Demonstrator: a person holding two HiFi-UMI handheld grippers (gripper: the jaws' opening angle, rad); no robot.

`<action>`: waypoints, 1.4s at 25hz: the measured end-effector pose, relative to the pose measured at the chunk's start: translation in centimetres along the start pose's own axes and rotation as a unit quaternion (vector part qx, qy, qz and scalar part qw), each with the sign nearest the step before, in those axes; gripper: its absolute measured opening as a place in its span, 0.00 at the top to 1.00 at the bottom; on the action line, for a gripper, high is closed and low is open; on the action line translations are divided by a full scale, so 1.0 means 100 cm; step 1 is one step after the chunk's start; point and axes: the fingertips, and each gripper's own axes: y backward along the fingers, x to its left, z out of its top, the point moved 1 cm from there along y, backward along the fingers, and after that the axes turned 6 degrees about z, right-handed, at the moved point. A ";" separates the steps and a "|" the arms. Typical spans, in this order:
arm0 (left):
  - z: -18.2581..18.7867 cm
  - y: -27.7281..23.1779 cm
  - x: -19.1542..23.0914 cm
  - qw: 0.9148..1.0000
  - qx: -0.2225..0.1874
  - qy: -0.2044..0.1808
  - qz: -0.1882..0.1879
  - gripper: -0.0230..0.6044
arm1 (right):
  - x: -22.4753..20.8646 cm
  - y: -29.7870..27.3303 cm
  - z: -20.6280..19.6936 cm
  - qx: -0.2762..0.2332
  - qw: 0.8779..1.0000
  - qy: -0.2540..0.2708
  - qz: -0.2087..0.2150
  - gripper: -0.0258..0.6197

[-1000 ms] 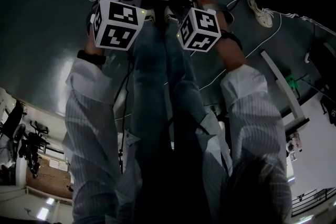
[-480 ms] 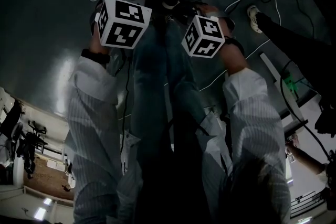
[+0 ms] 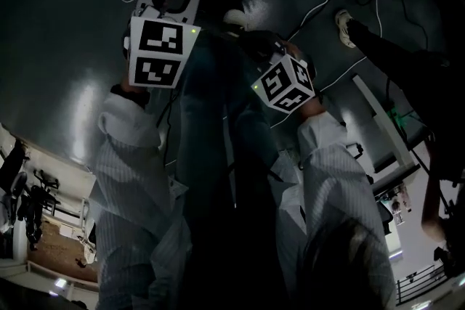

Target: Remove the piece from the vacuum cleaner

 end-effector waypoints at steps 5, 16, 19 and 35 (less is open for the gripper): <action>0.045 0.103 -0.002 0.988 -0.098 0.114 0.021 0.76 | -0.002 0.075 0.062 -0.113 0.989 -0.084 -0.037 0.92; 0.186 0.341 -0.009 0.950 -0.263 0.145 0.084 0.77 | 0.075 0.289 0.257 -0.250 0.962 -0.021 -0.105 0.92; 0.217 0.385 -0.005 0.941 -0.296 0.125 0.102 0.77 | 0.088 0.337 0.294 -0.288 0.950 -0.004 -0.119 0.92; 0.247 0.463 -0.032 0.920 -0.349 0.115 0.135 0.86 | 0.140 0.406 0.312 -0.353 0.926 0.021 -0.130 0.92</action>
